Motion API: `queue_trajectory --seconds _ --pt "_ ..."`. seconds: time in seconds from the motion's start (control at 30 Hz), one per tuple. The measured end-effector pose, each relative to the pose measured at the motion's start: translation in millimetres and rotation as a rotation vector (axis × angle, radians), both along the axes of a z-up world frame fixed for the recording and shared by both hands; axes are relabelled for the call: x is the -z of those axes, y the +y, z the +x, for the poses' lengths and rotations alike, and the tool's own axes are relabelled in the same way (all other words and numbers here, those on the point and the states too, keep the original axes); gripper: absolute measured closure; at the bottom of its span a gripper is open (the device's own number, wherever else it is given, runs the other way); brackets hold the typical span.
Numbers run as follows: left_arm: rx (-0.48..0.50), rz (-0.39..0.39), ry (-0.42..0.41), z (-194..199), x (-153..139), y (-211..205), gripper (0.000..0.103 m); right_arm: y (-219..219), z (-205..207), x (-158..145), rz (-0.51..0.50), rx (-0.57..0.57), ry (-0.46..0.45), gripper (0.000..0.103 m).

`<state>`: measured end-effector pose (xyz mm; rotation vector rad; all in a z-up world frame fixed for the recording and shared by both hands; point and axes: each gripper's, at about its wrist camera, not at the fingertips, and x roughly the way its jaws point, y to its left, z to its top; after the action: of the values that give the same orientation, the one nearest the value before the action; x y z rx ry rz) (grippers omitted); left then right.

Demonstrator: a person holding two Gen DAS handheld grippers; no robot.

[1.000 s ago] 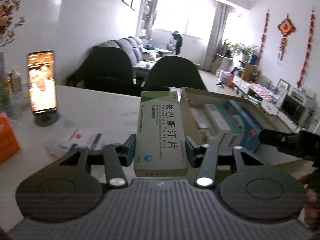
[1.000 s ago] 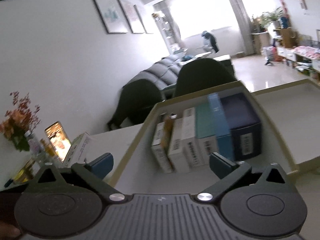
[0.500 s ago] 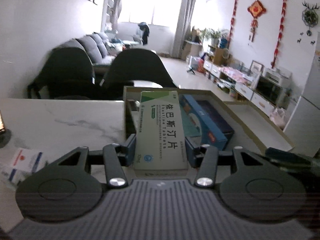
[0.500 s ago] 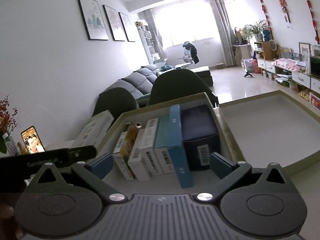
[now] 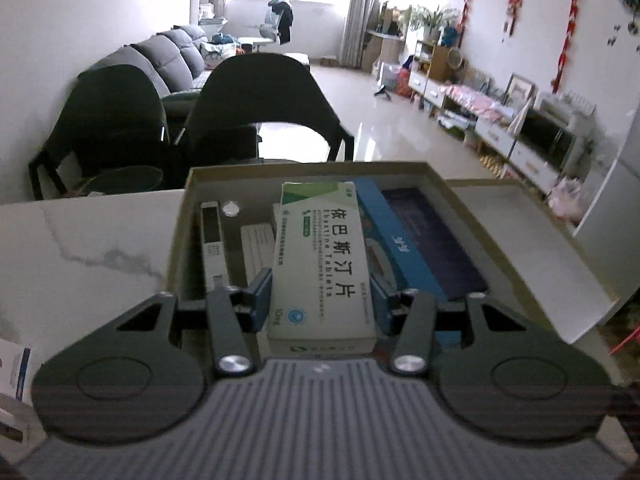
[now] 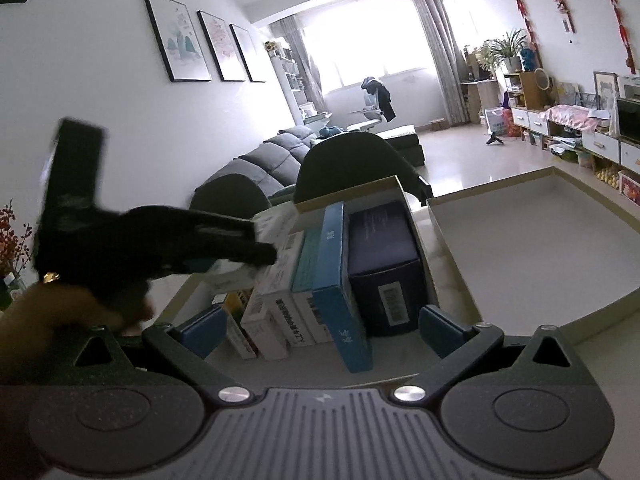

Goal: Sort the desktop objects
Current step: 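Carry the Ebastine box with the left gripper and lower it into the cardboard box, then open the left gripper to release the Ebastine box and withdraw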

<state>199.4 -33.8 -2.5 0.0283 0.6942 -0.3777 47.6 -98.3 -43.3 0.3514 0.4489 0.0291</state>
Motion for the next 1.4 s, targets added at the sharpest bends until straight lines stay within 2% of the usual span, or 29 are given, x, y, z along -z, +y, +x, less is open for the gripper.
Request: queue_trajectory --seconds 0.3,0.83,1.0,1.07,1.17,1.4 --pt "-0.031 0.037 0.039 14.4 7.6 -13.3 0.055 0.9 1.4 0.9 -0.004 -0.009 -0.006 0.0" --pt "-0.074 -0.026 0.111 35.8 8.1 -32.2 0.053 1.2 -3.2 -2.7 0.006 -0.019 -0.007 0.0" --pt "-0.072 -0.019 0.12 37.5 7.5 -31.3 0.044 4.8 -3.2 -4.1 -0.001 -0.019 -0.005 0.0" --pt "-0.077 -0.022 0.124 38.2 6.6 -29.1 0.035 6.2 -3.2 -5.0 -0.003 -0.02 -0.006 0.0" --pt "-0.077 -0.03 0.12 36.1 3.4 -23.8 0.027 8.0 -3.0 -5.4 -0.006 -0.021 -0.006 0.0" --pt "-0.062 -0.063 0.079 19.1 -12.9 -10.3 0.02 13.2 -5.6 -8.3 -0.018 -0.024 -0.01 0.0"
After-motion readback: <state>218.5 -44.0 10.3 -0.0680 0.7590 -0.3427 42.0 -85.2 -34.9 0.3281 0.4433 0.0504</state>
